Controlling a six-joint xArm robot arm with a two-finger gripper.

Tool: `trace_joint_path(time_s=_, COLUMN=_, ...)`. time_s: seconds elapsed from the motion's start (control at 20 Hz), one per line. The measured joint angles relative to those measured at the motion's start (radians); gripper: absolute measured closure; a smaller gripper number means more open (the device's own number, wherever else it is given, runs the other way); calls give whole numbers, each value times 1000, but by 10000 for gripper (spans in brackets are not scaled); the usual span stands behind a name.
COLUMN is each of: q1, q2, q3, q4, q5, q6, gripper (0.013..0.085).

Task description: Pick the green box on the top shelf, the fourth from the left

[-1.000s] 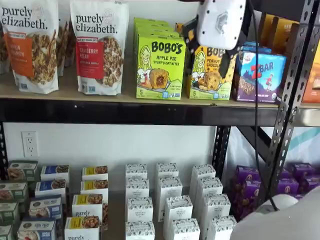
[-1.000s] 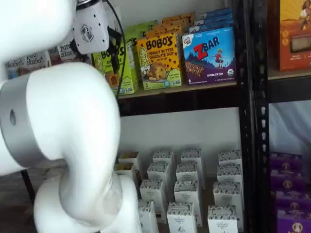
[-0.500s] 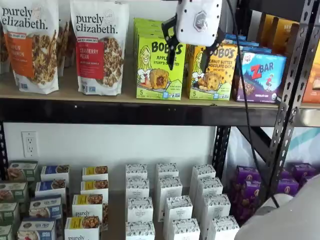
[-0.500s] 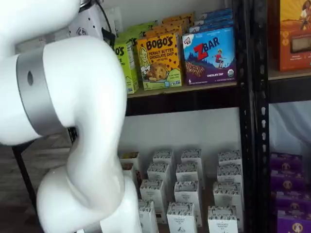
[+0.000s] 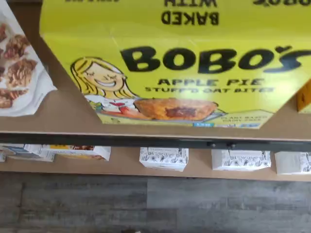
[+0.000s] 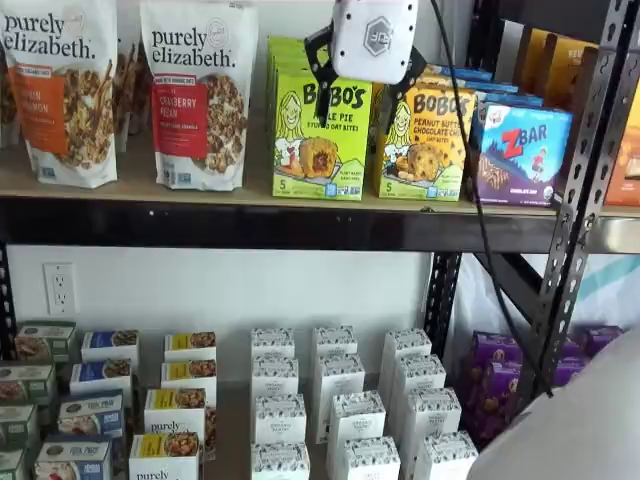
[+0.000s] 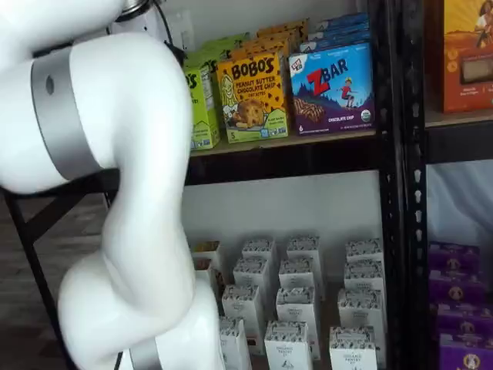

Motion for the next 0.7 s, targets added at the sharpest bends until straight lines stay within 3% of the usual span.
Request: trace_joint_path(time_s=0.7, q1=-42, q2=78, q3=-61, q4=38, q5=-23, q6=-42, gripper=130)
